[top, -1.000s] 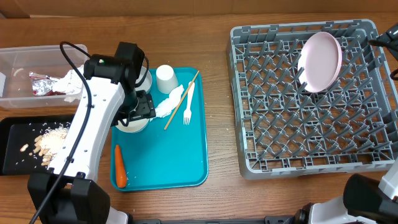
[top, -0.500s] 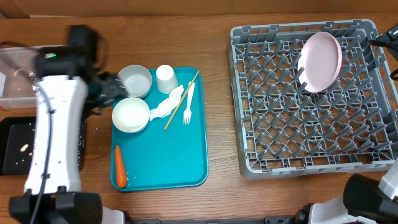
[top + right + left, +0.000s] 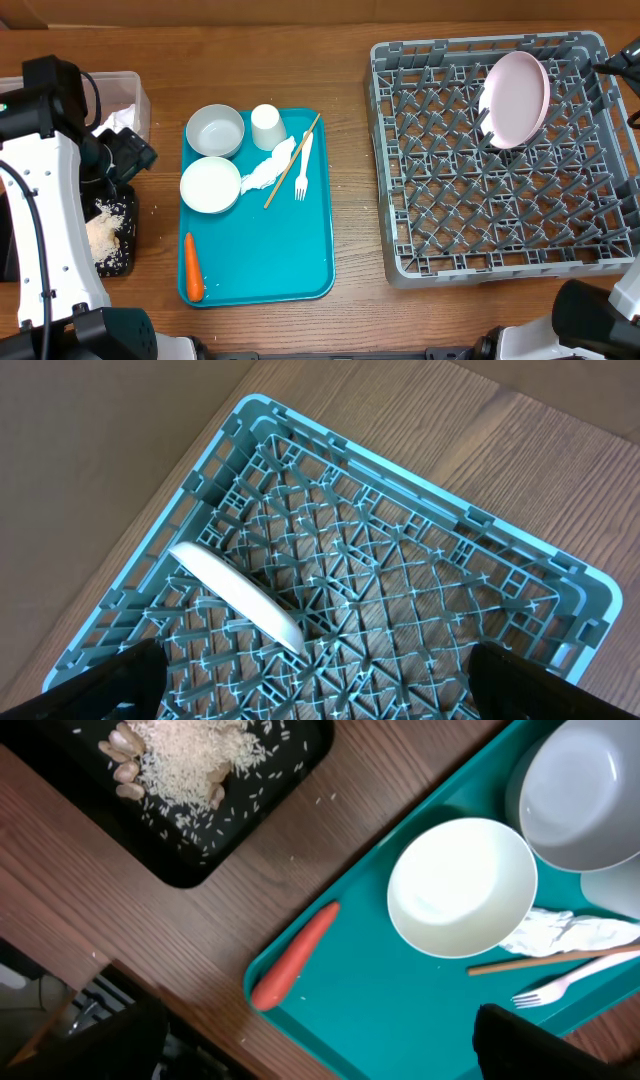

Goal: Sort waste into correct bins and load items into the dishwasher rack

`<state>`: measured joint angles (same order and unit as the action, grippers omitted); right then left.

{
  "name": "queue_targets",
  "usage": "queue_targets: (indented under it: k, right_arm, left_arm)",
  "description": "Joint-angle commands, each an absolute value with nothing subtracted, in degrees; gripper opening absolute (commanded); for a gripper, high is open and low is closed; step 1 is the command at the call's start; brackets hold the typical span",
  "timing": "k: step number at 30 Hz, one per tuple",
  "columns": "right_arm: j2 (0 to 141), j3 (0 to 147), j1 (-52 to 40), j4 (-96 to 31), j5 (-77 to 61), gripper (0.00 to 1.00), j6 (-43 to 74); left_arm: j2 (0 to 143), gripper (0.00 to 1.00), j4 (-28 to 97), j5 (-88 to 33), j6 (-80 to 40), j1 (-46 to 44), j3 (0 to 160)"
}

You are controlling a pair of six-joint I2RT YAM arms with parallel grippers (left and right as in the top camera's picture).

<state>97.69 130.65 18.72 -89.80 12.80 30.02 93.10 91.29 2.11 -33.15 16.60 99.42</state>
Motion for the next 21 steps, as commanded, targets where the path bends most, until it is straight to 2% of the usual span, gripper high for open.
queue_targets:
  k: [1, 21]
  right_arm:
    - [97.9, 130.5, 18.7, -89.7, 12.8, 1.0, 30.5]
    - [97.9, 130.5, 18.7, -87.7, 10.5, 1.0, 30.5]
  left_arm:
    - [92.2, 1.0, 91.2, 1.5, -34.3, 16.8, 99.6]
    - [92.2, 1.0, 91.2, 1.5, -34.3, 16.9, 99.6]
